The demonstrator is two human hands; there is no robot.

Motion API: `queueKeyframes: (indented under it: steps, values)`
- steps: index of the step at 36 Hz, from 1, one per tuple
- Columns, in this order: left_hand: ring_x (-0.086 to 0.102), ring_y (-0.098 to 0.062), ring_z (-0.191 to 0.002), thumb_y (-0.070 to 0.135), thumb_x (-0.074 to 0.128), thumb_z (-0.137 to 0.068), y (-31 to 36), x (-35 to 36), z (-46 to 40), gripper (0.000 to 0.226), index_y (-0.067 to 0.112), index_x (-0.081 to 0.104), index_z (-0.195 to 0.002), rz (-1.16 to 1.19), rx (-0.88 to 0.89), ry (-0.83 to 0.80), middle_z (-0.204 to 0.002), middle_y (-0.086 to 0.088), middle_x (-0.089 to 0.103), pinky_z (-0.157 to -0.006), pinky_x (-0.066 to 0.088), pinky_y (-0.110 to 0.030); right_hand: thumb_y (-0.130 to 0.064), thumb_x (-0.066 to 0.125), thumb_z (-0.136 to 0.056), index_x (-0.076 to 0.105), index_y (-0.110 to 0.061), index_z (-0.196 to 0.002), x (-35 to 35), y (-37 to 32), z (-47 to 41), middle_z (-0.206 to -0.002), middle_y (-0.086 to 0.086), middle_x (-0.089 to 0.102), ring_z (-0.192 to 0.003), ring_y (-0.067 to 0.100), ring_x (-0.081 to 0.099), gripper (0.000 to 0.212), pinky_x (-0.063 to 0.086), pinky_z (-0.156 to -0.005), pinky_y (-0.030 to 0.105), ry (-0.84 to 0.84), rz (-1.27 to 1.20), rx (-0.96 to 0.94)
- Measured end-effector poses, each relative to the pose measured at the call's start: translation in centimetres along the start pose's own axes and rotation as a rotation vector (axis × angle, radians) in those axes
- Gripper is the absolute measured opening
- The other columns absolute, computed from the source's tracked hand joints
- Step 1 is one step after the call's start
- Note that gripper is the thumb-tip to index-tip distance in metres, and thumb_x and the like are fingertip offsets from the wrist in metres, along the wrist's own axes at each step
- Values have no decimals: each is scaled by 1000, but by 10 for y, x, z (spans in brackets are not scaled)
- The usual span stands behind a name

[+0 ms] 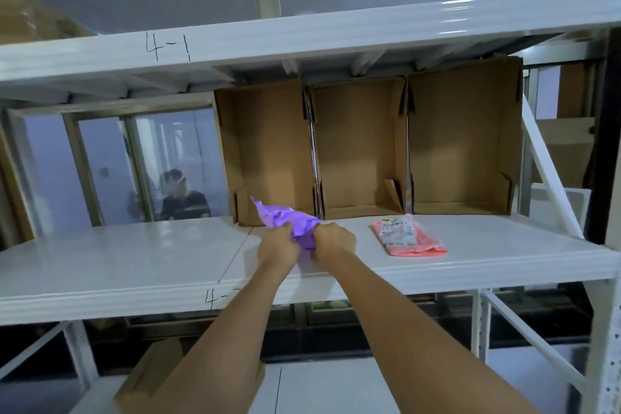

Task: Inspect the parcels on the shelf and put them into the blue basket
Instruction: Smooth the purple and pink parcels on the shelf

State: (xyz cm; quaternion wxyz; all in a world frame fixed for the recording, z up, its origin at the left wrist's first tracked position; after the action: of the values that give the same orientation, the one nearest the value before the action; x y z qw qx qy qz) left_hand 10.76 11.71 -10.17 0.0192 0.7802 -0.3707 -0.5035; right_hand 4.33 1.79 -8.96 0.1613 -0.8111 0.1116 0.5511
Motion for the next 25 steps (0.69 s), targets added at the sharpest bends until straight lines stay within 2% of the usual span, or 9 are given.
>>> queueKeyframes:
  steps: [3, 5, 8, 12, 14, 18, 20, 22, 25]
  values:
    - [53, -31, -81, 1, 49, -86, 6, -2, -7, 29, 16, 36, -65, 106, 7, 5, -82, -20, 57, -63, 32, -33, -6, 51, -93, 61, -13, -117, -1, 10, 4, -119, 7, 63, -111, 27, 62, 28, 46, -80, 29, 65, 71, 21]
    - [46, -26, -73, 0, 52, -86, 4, -5, -12, 40, 20, 30, -60, 200, 5, -11, -74, -16, 51, -60, 29, -32, -3, 49, -92, 62, -14, -118, -5, 19, 5, -118, 6, 65, -111, 26, 63, 30, 46, -80, 29, 100, 96, 33]
    - [38, -19, -68, -8, 51, -86, 2, -12, -15, 42, 20, 33, -60, 376, -8, -97, -66, -5, 41, -51, 25, -22, -8, 51, -93, 63, -18, -117, -11, 32, 7, -117, 3, 66, -110, 23, 63, 29, 41, -76, 28, 97, 131, 48]
    - [42, -17, -73, -11, 47, -88, 6, -24, -13, 33, 13, 40, -67, 476, -5, -227, -78, -9, 45, -49, 27, -19, -6, 48, -93, 66, -17, -115, -15, 38, 10, -115, 4, 66, -107, 25, 64, 30, 45, -77, 29, 99, 161, 21]
    - [39, -16, -67, -11, 46, -88, 8, -27, -10, 32, 13, 41, -68, 455, -11, -265, -78, -8, 43, -48, 27, -17, -2, 46, -92, 66, -16, -113, -17, 40, 13, -113, 5, 67, -107, 26, 64, 32, 45, -79, 29, 109, 185, 3]
    - [46, -20, -72, -6, 48, -83, -8, -38, -4, 33, 18, 38, -63, 216, 21, -186, -74, -9, 49, -59, 36, -28, -1, 48, -91, 66, -15, -116, -28, 49, 17, -116, 5, 66, -111, 28, 62, 33, 47, -86, 32, 98, 322, -86]
    - [55, -30, -89, 2, 47, -88, -15, -47, 4, 16, 15, 53, -80, -90, 103, -167, -92, -14, 59, -70, 41, -32, -1, 50, -91, 65, -16, -115, -34, 52, 19, -114, 5, 67, -109, 28, 64, 32, 47, -82, 31, 110, 409, -176]
    - [56, -33, -105, 7, 46, -91, -19, -50, 6, 22, 7, 59, -110, -264, 137, -195, -110, -16, 61, -82, 44, -36, -5, 51, -94, 64, -15, -115, -38, 48, 23, -114, 4, 68, -107, 28, 64, 27, 44, -76, 30, 107, 456, -277]
    - [57, -29, -107, 22, 53, -91, -18, -53, 10, 24, 13, 59, -113, -341, 122, -276, -116, -11, 61, -87, 47, -36, -14, 48, -98, 62, -13, -116, -40, 43, 27, -116, 7, 66, -108, 31, 63, 23, 44, -75, 32, 57, 422, -348]
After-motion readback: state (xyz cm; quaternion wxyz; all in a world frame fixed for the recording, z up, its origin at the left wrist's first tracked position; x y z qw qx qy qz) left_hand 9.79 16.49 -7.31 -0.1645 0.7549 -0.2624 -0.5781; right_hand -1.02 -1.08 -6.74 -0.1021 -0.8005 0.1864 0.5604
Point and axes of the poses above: each hand's wrist, its own z-axis away from the middle knuckle, its own x-axis out of the palm, y = z × x, the point moved 1 cm from there along -z, towards the middle knuckle
